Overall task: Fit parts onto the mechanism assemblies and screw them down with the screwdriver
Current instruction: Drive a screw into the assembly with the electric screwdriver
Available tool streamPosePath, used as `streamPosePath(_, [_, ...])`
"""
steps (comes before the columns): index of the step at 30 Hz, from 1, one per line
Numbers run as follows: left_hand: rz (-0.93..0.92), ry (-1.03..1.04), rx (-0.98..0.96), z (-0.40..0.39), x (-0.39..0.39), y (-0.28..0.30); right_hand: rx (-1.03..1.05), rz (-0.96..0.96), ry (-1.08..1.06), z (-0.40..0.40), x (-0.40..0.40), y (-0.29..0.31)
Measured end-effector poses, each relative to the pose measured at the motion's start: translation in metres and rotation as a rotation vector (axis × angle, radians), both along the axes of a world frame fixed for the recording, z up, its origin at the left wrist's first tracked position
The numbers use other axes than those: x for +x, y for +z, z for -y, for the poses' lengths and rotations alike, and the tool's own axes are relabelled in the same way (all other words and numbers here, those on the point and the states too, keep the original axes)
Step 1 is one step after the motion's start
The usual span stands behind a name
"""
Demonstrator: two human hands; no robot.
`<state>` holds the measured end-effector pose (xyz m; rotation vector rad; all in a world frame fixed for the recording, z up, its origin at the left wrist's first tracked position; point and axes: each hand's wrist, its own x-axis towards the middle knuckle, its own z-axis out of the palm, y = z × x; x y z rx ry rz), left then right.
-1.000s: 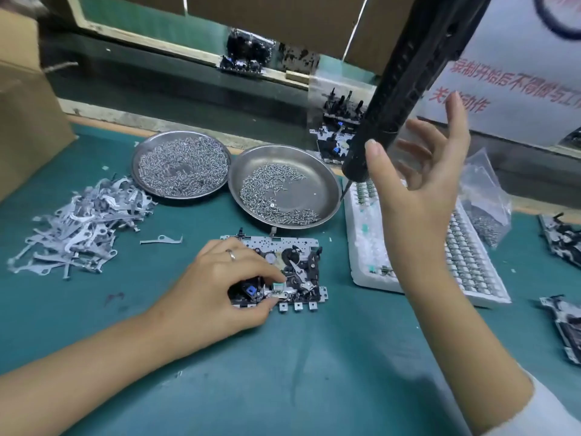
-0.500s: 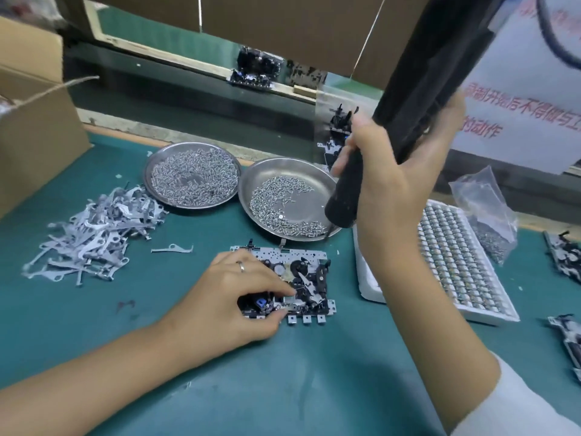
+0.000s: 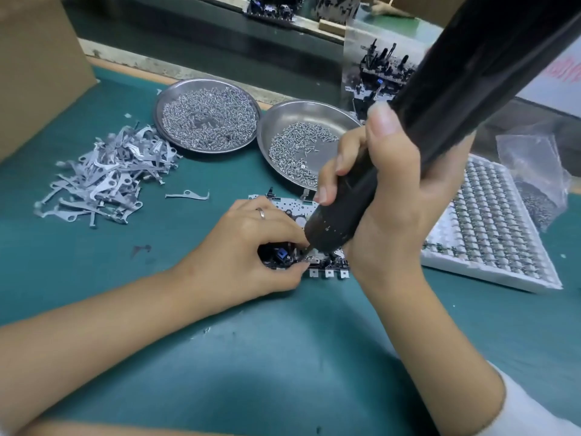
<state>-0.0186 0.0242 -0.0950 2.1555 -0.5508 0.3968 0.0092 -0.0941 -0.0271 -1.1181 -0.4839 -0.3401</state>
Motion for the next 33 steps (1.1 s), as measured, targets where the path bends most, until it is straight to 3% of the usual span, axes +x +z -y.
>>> streamPosePath(33, [-0.008, -0.013, -0.03, -0.0021, -0.0013, 0.0006, 0.039, 0.033, -0.023, -0.0015, -0.0048, -0.0005])
